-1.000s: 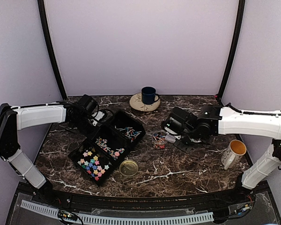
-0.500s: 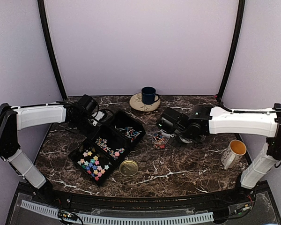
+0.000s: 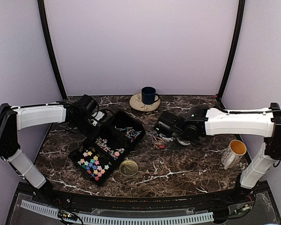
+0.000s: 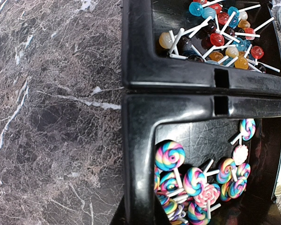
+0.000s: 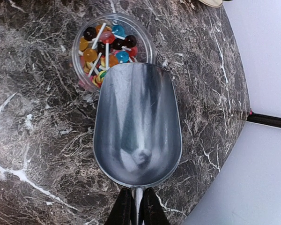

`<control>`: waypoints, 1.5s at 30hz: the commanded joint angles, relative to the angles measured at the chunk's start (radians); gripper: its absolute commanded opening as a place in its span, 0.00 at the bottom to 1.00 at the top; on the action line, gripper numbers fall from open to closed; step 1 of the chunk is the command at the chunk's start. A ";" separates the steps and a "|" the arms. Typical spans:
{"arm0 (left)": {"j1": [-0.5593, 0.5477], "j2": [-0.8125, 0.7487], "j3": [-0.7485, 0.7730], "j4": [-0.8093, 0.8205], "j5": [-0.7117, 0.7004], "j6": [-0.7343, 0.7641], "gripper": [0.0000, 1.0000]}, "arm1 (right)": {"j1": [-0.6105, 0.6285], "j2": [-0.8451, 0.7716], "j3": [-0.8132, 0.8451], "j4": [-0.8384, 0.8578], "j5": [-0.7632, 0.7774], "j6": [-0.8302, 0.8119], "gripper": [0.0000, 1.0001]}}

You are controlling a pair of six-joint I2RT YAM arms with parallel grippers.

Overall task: Pack the candies
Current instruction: Place the fake candies in the packing box, then place the plate at the center of the board.

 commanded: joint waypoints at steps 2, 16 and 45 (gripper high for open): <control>0.008 -0.051 0.029 0.056 0.022 -0.007 0.00 | 0.035 0.028 0.042 -0.035 -0.012 -0.047 0.00; 0.007 -0.057 0.027 0.054 0.019 -0.009 0.00 | 0.035 0.190 0.172 -0.131 -0.006 -0.103 0.00; 0.142 -0.019 0.034 0.095 0.116 -0.032 0.00 | -0.091 -0.093 0.028 0.183 -0.015 -0.019 0.00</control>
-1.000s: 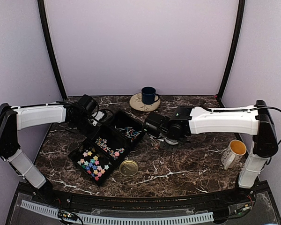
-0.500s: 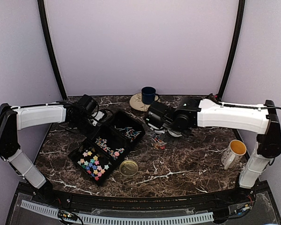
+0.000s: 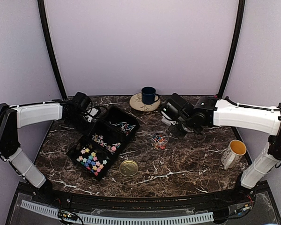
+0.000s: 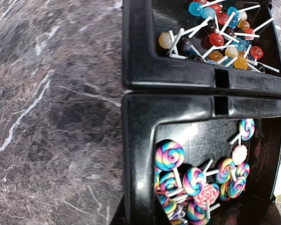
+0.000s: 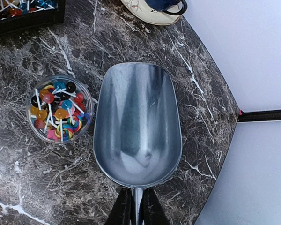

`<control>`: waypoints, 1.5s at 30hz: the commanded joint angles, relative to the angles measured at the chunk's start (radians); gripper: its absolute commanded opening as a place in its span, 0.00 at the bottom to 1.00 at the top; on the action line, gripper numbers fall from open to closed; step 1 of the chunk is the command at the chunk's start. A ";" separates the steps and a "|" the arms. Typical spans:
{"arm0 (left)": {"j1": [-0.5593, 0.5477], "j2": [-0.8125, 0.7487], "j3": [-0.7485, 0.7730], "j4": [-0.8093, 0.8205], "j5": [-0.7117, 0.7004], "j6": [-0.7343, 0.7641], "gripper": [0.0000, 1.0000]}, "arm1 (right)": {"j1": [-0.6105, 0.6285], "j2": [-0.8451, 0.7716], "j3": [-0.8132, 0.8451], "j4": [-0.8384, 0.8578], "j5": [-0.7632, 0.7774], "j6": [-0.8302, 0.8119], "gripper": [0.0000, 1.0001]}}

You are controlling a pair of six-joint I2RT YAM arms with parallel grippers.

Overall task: Pack the candies
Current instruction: Place the plate at the center of the board.

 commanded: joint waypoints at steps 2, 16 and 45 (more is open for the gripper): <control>0.077 -0.005 0.045 0.076 0.103 -0.034 0.00 | 0.012 -0.040 -0.027 0.044 -0.027 0.000 0.00; 0.217 0.175 0.174 0.040 0.195 -0.048 0.00 | 0.048 -0.074 -0.081 0.077 -0.067 -0.019 0.00; 0.239 0.221 0.302 -0.007 0.058 -0.110 0.64 | 0.184 0.141 0.137 -0.323 0.151 0.031 0.00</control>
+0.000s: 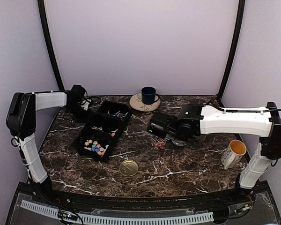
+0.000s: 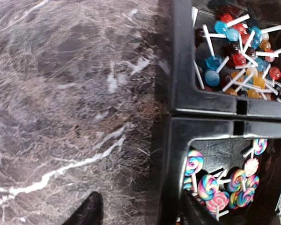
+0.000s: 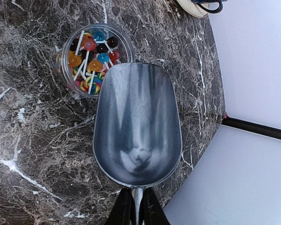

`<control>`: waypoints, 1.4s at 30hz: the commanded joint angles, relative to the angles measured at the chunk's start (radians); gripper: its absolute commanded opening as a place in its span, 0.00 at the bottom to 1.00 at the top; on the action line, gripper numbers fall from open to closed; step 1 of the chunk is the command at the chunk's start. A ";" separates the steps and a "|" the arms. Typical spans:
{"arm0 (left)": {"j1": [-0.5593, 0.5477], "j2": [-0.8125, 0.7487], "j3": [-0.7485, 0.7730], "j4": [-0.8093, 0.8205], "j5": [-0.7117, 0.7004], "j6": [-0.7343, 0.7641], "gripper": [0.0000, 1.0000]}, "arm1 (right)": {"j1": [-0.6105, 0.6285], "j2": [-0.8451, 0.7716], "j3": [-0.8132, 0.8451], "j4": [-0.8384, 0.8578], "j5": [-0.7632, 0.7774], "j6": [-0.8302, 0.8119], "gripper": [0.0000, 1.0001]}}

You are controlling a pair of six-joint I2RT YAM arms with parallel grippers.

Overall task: Pack the candies
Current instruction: Place the plate at the center of the board, then move the packing box to the center of the board.

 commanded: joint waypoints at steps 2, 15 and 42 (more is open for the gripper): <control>0.009 -0.121 0.008 -0.020 -0.055 -0.046 0.79 | 0.021 0.057 0.062 -0.072 0.064 0.032 0.00; 0.008 -0.124 -0.049 0.014 -0.176 -0.043 0.84 | 0.065 0.209 0.143 -0.152 0.126 -0.002 0.00; -0.006 -0.252 -0.077 0.057 -0.167 -0.071 0.85 | 0.064 0.213 0.267 -0.207 0.177 0.031 0.00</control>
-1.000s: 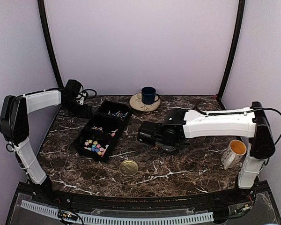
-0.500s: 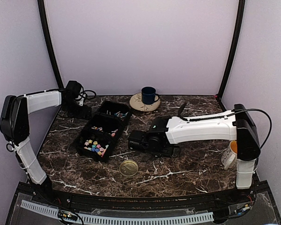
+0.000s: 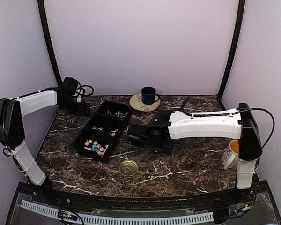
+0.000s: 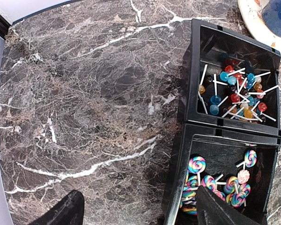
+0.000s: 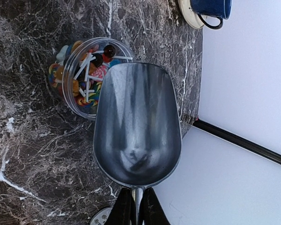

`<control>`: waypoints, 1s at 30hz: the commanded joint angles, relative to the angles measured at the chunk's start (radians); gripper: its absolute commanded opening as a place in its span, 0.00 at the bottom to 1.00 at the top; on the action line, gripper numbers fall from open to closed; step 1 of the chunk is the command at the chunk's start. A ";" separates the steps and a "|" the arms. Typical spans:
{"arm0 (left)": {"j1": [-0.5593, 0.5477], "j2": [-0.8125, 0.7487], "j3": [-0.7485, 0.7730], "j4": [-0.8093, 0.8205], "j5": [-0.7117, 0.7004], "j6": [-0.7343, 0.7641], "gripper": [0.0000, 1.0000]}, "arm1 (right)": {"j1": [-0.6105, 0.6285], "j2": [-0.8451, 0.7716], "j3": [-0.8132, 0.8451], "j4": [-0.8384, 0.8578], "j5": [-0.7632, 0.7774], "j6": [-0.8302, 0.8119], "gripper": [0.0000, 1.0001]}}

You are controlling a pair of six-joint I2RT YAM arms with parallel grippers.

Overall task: Pack the candies
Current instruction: Move the packing box to the center of the board.

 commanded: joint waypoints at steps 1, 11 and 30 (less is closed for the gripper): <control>-0.006 -0.050 -0.016 0.013 -0.002 -0.009 0.85 | -0.007 -0.103 -0.005 -0.007 0.017 0.033 0.00; -0.037 -0.062 -0.019 0.018 -0.010 -0.007 0.85 | -0.046 -0.228 -0.075 0.113 -0.074 0.034 0.00; -0.081 -0.074 -0.031 0.022 -0.013 -0.010 0.85 | -0.164 -0.146 -0.071 0.226 -0.347 0.080 0.00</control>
